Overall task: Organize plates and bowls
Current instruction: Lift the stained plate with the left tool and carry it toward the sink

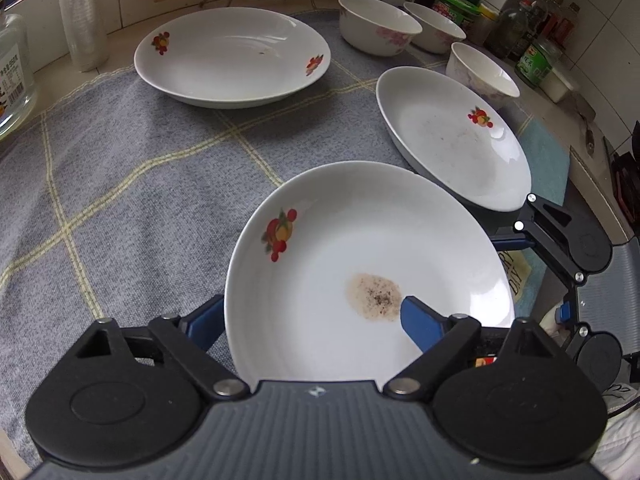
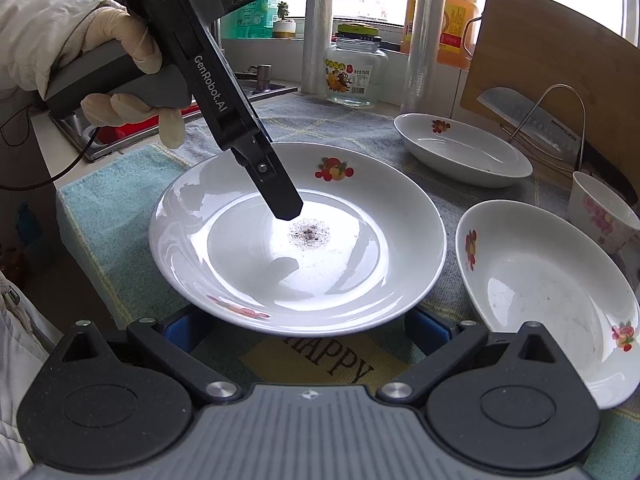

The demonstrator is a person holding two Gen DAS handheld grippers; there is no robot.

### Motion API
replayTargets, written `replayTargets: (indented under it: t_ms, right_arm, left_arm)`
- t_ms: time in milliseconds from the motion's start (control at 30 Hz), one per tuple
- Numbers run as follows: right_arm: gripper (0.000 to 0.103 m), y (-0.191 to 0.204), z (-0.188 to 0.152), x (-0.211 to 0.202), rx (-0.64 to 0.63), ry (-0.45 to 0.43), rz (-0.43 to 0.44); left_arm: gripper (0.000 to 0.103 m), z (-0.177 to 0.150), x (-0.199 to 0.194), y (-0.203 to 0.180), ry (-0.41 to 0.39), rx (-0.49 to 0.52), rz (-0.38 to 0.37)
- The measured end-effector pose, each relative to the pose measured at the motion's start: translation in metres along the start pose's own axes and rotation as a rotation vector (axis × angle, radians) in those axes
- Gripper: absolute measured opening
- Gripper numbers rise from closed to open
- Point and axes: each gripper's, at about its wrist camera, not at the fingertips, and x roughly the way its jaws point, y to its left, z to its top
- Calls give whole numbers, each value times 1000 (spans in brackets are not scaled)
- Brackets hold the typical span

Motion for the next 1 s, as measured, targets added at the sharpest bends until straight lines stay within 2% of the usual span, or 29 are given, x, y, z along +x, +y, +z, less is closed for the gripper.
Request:
replayTargets:
  t_ms: [233, 467, 1000]
  right_arm:
    - [103, -2, 2, 2, -15, 2, 13]
    - [103, -1, 3, 1, -23, 4, 18]
    - [103, 2, 9, 1, -24, 28, 16]
  left_arm:
    - [90, 5, 6, 2, 15, 28, -19]
    - [80, 6, 3, 5, 6, 10, -35]
    - [79, 5, 0, 3, -1, -14, -5]
